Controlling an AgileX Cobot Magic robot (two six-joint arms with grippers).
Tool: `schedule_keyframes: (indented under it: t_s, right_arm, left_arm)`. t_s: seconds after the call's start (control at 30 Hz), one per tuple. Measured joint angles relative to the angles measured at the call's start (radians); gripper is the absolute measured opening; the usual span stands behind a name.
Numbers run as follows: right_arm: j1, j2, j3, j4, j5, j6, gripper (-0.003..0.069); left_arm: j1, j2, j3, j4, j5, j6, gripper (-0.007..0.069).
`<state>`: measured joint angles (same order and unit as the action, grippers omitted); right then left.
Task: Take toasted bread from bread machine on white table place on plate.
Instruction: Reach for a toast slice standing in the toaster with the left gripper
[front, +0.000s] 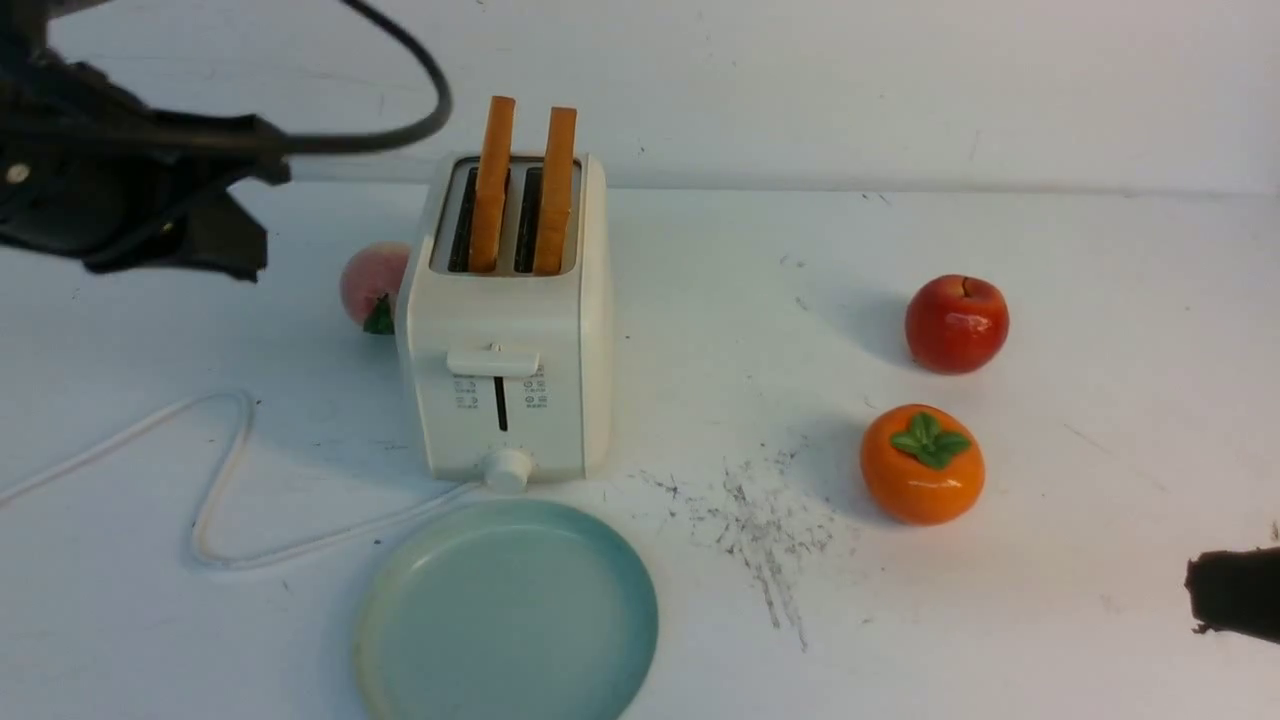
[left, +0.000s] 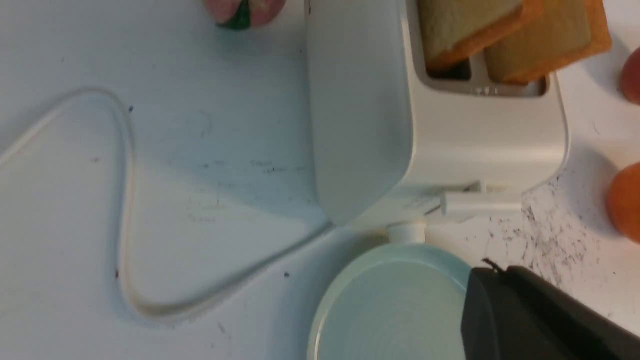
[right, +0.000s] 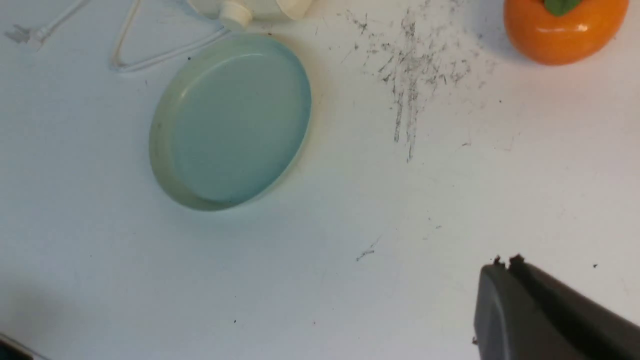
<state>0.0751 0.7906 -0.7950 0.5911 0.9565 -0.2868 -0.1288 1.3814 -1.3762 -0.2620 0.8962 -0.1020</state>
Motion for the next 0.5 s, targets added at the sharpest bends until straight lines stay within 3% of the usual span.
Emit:
schedule_keyframes:
  t_s: [0.17,0.4,0.5]
  right_arm:
    - [0.0,0.0,0.0,0.0,-0.028,-0.005,-0.0008]
    - [0.0,0.0,0.0,0.002,-0.039,-0.005,-0.0008]
    - [0.0,0.0,0.0,0.002,-0.04,-0.005,-0.0008]
  left_arm:
    - [-0.061,0.152,-0.135,0.042,-0.013,0.058,0.0025]
    - [-0.147,0.359,-0.3,0.094,-0.152,0.067,0.0345]
    - [-0.147,0.399,-0.32,0.093,-0.179,0.067,0.0433]
